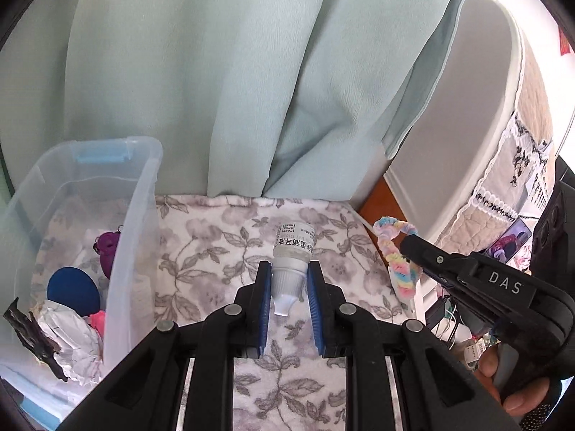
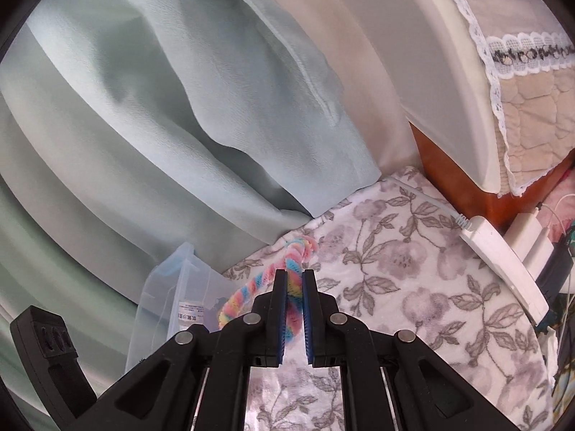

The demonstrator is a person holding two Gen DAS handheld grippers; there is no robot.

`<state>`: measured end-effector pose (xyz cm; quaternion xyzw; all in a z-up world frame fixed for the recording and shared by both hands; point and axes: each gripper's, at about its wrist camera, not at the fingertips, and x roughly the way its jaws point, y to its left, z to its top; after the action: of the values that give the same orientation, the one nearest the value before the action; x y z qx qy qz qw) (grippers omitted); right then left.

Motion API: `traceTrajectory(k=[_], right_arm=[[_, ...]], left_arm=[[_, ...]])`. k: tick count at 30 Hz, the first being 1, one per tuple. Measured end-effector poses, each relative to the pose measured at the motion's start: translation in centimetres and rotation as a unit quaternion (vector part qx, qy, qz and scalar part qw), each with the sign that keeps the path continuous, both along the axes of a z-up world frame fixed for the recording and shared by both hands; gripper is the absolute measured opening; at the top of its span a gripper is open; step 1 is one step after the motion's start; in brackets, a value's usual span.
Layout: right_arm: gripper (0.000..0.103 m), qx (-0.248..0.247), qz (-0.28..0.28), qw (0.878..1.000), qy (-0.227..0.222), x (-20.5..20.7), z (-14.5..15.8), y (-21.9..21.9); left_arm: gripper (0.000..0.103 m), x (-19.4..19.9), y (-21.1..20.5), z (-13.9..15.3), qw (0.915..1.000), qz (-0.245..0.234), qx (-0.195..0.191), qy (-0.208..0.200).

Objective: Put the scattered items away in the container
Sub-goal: 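Lift and carry the white bottle and rainbow ring over the box with both tools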

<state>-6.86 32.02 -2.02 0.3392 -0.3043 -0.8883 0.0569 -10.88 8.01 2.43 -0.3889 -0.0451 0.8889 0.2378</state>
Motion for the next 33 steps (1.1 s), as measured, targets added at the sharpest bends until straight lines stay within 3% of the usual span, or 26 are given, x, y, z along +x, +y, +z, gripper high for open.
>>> traceTrajectory(k=[8, 21, 33], right_arm=[[0.009, 0.011, 0.028, 0.999, 0.037, 1.3, 3.6, -2.8], [0.009, 0.022, 0.065, 0.992, 0.102, 3.3, 9.0, -6.9], [0.009, 0.037, 0.112, 0.985, 0.123, 3.3, 10.4, -11.5]], left_arm=[[0.02, 1.2, -3.6, 3.6, 0.9983, 0.026, 0.035, 0.039], [0.02, 2.4, -9.8, 7.1, 0.9903, 0.077, 0.08, 0.083], [0.02, 3.1, -14.2, 7.8, 0.9837, 0.113, 0.101, 0.097]])
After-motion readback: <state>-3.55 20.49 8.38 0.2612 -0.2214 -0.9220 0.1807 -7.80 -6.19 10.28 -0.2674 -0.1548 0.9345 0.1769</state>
